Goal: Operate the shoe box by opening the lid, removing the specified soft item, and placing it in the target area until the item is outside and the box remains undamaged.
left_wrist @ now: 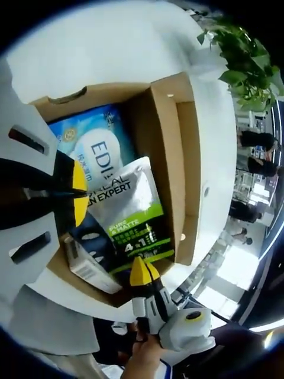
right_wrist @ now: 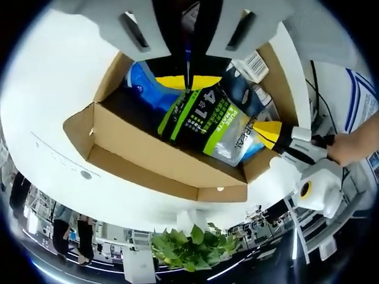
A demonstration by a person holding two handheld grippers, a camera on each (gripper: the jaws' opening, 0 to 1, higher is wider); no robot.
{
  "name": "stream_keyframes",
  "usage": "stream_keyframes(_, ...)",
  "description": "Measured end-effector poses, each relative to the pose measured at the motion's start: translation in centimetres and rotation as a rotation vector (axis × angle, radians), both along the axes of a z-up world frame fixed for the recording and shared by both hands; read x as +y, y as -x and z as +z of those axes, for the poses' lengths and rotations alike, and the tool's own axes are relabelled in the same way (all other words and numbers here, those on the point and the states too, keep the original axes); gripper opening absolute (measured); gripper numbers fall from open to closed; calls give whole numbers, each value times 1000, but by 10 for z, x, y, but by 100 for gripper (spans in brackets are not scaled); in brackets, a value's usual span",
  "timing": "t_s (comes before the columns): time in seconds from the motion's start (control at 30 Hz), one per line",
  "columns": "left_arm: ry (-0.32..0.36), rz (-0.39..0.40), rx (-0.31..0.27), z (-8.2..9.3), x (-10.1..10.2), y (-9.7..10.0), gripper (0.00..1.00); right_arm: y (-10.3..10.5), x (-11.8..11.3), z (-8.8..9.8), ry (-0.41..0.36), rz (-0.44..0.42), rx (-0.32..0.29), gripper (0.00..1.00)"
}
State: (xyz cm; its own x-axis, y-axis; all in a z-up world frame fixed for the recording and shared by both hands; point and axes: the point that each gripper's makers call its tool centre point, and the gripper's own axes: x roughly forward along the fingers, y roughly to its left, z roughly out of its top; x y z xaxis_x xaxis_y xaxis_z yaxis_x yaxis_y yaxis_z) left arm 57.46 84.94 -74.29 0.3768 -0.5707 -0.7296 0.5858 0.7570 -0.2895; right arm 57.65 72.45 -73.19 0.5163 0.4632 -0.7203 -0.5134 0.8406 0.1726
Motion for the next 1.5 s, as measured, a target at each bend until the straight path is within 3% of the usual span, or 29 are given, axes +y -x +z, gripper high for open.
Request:
stream_keyframes(0.37, 3, -5, -49, 23, -9, 0, 0, -1, -8, 20, -33, -23, -37, 0)
stream_keyframes(0.77, 18, -33, -84, 52, -35, -4, 0, -5, -34, 52, -47, -40, -78, 0)
stream_keyframes(1.5, 37, -47, -87, 73, -87, 0, 0, -2, -88, 80, -43, -75, -102, 0)
